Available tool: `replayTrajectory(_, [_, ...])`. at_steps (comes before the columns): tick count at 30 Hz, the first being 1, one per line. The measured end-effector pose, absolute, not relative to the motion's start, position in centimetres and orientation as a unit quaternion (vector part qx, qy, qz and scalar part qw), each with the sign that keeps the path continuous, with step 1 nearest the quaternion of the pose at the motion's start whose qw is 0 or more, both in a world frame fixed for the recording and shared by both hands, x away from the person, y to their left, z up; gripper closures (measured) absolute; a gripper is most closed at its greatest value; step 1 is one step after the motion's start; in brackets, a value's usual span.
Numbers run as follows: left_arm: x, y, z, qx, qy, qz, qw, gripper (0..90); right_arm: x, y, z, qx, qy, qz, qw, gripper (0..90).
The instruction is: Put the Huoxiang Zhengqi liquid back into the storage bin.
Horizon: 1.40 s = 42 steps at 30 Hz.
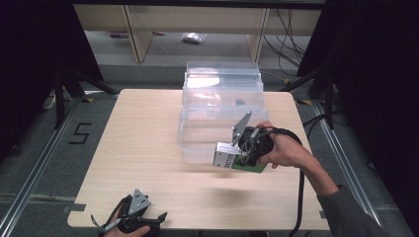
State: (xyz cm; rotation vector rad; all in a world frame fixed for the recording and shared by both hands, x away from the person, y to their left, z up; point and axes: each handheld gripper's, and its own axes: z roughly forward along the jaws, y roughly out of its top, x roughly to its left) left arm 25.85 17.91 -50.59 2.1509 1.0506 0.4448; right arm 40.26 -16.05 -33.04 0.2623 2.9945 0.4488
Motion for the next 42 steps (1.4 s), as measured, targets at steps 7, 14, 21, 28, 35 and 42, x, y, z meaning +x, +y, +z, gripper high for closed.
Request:
replayTrajectory(7, [25.9,18.0,-50.4,0.833,0.404,0.165,0.34,15.0,41.7,-16.7,-32.1,0.091,0.984,0.146,0.048,64.8])
replayTrajectory(14, [25.9,18.0,-50.6,0.829,0.405,0.17,0.346,15.0,43.4,-17.2,-30.7,0.089,0.983,0.151,0.053,64.8])
replayTrajectory(21, [25.9,18.0,-50.6,0.826,0.411,0.173,0.345,15.0,44.6,-17.6,-30.2,0.095,0.982,0.154,0.053,64.9])
replayTrajectory(28, [25.9,18.1,-50.5,0.829,0.408,0.168,0.345,15.0,46.6,-18.2,-30.7,0.096,0.982,0.155,0.054,64.8])
replayTrajectory(35, [25.8,18.1,-50.5,0.828,0.407,0.171,0.345,15.0,48.0,-18.5,-31.4,0.099,0.982,0.154,0.054,64.8])
replayTrajectory(42, [25.8,18.1,-50.4,0.829,0.407,0.171,0.345,15.0,49.4,-18.5,-32.5,0.1,0.983,0.146,0.053,64.8])
